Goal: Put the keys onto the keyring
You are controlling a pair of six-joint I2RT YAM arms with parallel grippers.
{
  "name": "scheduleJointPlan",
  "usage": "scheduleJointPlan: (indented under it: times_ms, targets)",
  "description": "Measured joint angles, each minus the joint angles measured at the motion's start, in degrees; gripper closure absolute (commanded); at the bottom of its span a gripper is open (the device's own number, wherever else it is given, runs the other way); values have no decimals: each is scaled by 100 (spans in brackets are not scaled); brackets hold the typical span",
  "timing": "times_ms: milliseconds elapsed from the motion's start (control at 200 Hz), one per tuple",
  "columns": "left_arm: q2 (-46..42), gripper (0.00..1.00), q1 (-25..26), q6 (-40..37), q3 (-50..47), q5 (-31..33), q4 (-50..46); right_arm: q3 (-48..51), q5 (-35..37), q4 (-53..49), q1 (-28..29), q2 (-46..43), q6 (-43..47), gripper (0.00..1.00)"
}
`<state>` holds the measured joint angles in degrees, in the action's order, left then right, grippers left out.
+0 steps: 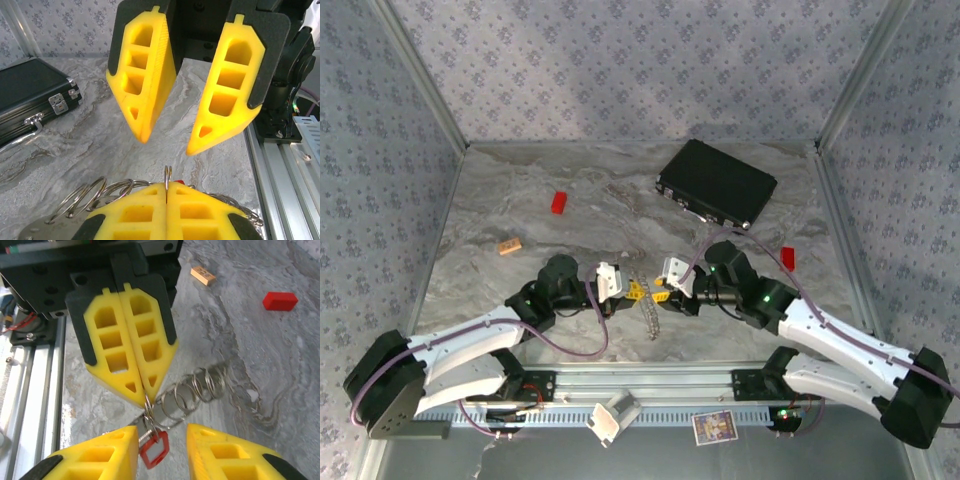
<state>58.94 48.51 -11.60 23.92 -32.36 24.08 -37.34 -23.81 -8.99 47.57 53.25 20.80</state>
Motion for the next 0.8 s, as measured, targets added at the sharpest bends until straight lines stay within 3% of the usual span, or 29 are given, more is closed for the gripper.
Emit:
scheduleJointPlan:
  times_ms: [490, 800]
  targets:
    - [0, 100, -2, 0, 0, -105, 15, 2, -348, 361, 2, 367, -63, 82]
    - [-2, 100, 0, 0, 0, -129, 22, 28, -356, 343, -22, 299, -44, 74]
